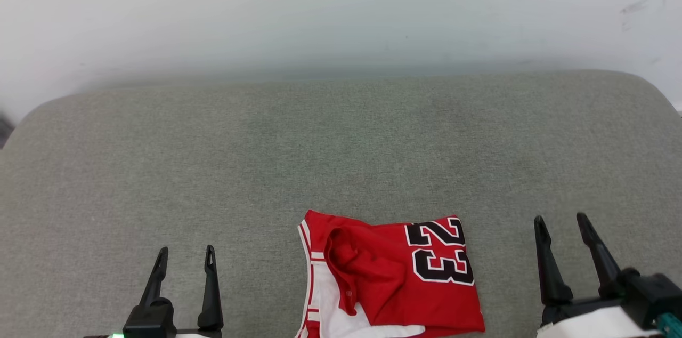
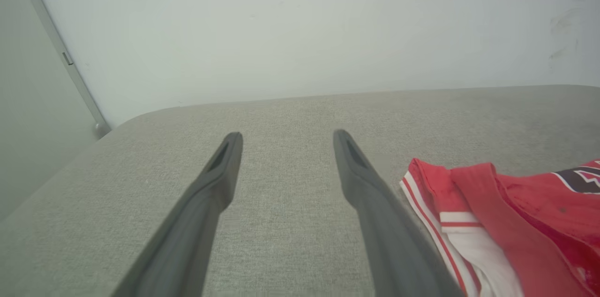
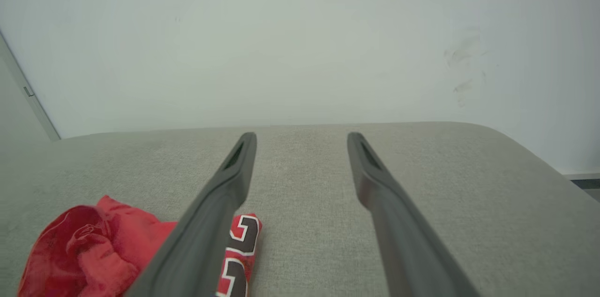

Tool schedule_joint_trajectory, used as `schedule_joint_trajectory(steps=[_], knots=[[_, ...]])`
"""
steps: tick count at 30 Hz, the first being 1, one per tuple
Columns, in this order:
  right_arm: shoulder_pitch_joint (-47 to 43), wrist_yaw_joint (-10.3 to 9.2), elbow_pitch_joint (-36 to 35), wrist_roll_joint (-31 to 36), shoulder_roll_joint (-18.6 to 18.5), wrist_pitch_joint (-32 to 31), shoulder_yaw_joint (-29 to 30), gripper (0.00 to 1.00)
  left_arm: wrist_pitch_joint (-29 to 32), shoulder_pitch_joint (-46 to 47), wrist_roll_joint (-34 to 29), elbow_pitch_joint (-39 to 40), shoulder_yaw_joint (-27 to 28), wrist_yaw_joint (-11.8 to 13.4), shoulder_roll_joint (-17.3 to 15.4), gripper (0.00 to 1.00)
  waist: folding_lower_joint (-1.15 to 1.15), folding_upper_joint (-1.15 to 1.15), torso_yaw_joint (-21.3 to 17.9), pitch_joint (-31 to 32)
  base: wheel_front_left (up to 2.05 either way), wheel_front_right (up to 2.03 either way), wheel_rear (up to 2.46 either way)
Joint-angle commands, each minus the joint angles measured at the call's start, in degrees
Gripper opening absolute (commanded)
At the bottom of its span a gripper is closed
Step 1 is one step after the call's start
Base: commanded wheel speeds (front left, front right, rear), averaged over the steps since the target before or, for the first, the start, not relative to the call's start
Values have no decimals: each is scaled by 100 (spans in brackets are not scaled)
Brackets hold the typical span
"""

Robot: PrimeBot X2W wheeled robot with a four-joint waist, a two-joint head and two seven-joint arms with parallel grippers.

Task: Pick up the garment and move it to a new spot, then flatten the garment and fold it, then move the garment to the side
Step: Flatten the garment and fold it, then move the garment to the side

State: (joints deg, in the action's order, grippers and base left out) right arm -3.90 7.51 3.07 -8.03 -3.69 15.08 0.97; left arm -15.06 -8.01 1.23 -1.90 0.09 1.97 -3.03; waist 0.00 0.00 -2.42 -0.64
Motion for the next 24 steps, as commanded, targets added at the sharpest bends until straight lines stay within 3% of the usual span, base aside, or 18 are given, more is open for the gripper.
schedule_joint_trajectory(steps=[1,10,16,21,24], knots=[[-147,-5,-71,-27,46,9,51,100,-15,-55,5,4,-12,-28,-6,100,0,0,28,14,0,0,0],[-457,-5,-145,-95,89,9,81,100,-15,-141,43,4,-66,7,4,100,0,0,82,44,0,0,0],[92,-4,-306,112,71,9,132,100,-15,-120,84,32,-75,36,10,100,0,0,68,10,0,0,0],[1071,-5,-510,222,-437,6,-120,100,-15,-21,97,32,-87,40,13,100,0,0,55,-108,0,0,0],[1740,-5,-429,139,-942,-439,-499,100,-15,39,101,23,-102,23,14,100,0,0,74,-203,0,0,0]])
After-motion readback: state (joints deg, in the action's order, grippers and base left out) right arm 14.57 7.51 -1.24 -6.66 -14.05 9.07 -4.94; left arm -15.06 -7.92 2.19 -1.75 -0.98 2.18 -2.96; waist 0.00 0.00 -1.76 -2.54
